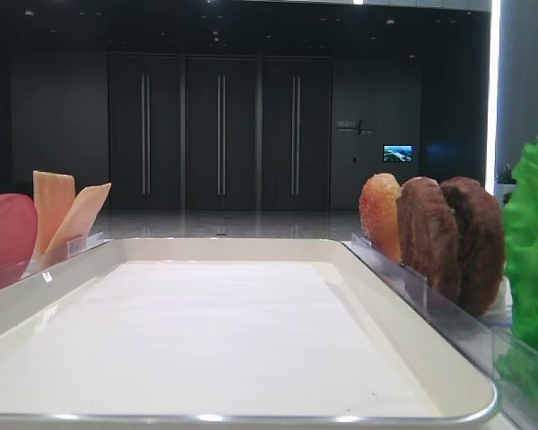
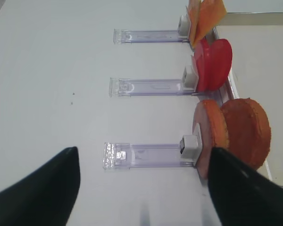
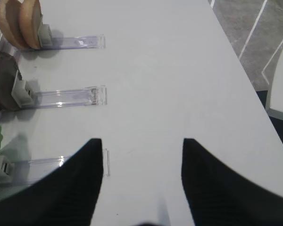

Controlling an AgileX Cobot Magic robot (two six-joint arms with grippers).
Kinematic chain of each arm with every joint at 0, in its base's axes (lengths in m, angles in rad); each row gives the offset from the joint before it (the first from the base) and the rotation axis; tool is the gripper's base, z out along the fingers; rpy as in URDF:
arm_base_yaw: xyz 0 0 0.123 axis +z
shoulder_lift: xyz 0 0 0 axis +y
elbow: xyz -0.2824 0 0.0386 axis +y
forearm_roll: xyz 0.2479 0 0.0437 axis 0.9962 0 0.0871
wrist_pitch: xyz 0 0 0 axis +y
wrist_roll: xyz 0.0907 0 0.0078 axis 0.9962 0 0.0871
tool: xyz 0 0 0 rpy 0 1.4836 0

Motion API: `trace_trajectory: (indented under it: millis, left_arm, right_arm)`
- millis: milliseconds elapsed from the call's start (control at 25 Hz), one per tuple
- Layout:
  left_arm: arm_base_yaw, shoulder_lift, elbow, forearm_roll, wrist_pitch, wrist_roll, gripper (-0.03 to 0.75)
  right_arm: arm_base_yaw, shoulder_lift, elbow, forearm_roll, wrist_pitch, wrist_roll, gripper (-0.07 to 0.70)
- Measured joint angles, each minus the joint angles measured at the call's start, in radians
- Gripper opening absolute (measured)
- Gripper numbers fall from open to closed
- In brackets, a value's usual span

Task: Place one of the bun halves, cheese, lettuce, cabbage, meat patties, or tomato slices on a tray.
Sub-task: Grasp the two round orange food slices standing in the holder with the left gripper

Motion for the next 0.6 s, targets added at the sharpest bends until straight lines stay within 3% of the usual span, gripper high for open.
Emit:
trace_trajectory:
  millis: [600]
  left_arm:
    - [0.0,0.0,0.0,0.0,0.0,0.0,0.495]
  right_arm:
    - [0.0,0.0,0.0,0.0,0.0,0.0,0.363]
